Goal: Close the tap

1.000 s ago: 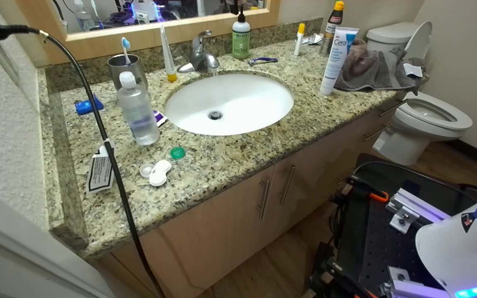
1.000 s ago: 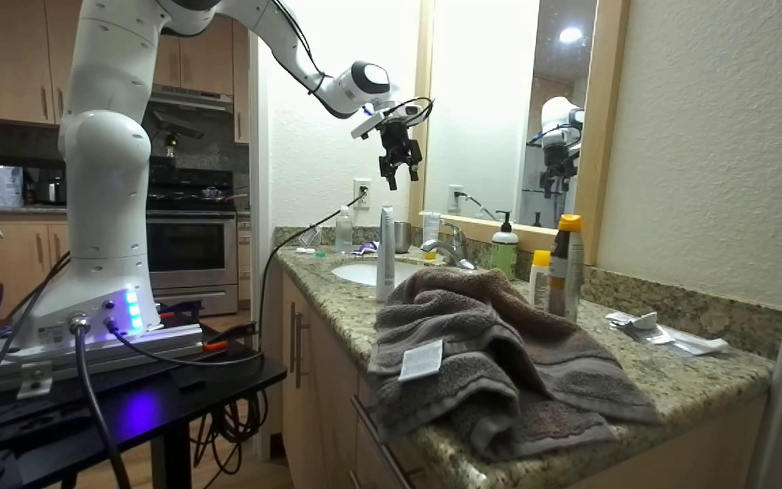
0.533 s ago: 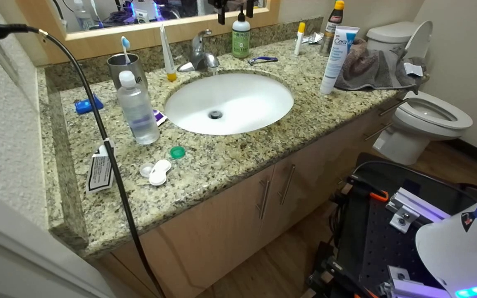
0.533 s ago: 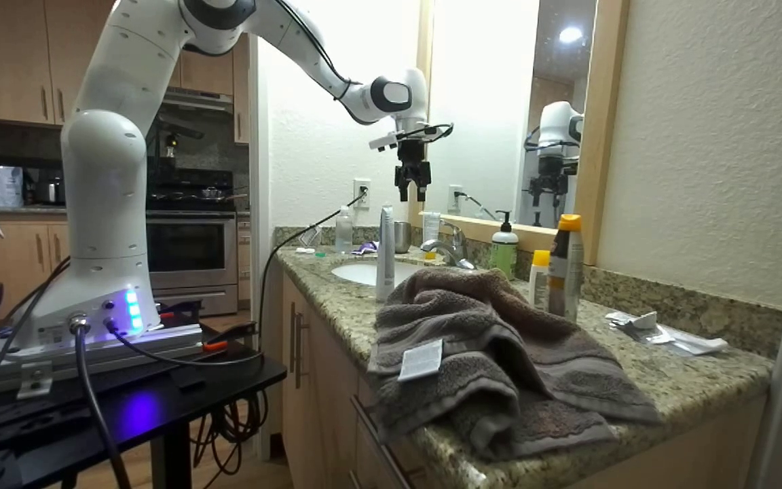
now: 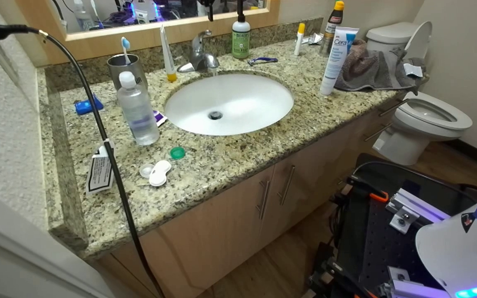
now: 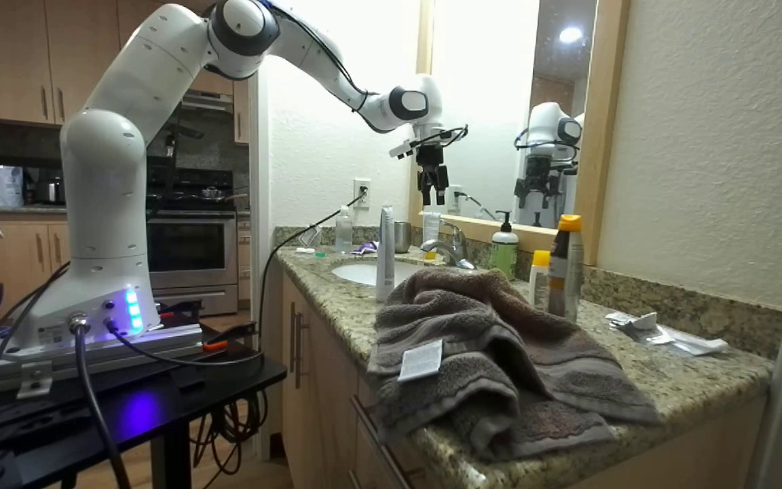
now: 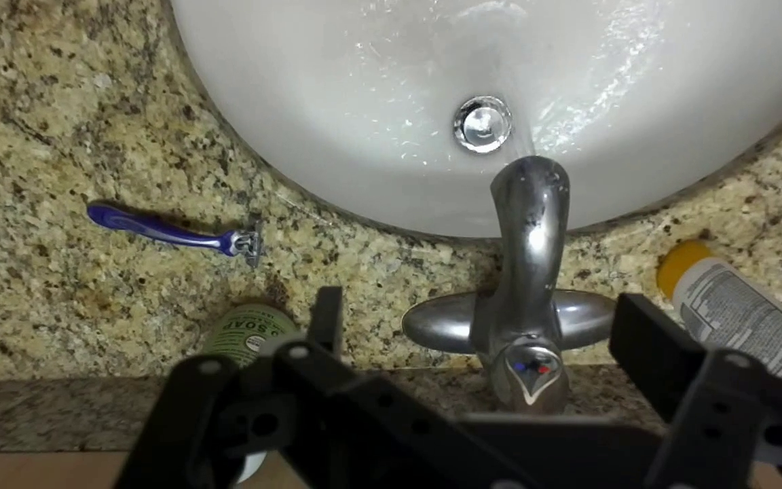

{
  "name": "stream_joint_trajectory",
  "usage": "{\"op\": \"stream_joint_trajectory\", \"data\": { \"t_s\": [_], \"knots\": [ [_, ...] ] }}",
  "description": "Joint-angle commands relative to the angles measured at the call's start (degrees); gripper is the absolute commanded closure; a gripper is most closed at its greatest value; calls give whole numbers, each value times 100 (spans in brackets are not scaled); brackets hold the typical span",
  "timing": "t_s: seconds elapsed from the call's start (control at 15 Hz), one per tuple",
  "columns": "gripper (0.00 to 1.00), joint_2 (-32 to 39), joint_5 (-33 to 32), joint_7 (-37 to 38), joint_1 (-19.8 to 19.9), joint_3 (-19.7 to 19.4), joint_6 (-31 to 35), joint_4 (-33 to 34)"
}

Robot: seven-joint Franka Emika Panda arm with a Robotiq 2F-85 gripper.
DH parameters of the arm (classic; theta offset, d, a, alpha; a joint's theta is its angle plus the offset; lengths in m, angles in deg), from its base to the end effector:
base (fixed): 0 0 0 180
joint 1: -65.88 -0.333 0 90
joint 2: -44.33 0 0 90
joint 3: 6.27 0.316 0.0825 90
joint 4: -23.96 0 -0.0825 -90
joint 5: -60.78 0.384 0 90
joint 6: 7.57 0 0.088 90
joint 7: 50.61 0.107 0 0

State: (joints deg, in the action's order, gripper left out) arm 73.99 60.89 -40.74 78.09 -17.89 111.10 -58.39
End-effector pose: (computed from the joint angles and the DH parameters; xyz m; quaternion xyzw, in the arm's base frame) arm 0.6635 -0.2643 0.4092 0.9585 -0.2739 0.0568 0.0554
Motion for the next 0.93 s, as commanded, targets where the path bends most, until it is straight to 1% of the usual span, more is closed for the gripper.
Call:
{"op": "stream_joint_trajectory", "data": {
  "t_s": [0.0,0.07,0.13,0.2,0.53,0.87],
  "knots": [
    [0,71,-151,81,-22,-34,14,35],
    [0,196,-31,83,53,0,-86,175],
    [0,270,-18,201,61,-23,45,214],
    [0,369,116,266,124,4,29,327],
    [0,728,391,677,259,20,294,612],
    [0,894,478,1030,252,-33,482,796]
  ]
}}
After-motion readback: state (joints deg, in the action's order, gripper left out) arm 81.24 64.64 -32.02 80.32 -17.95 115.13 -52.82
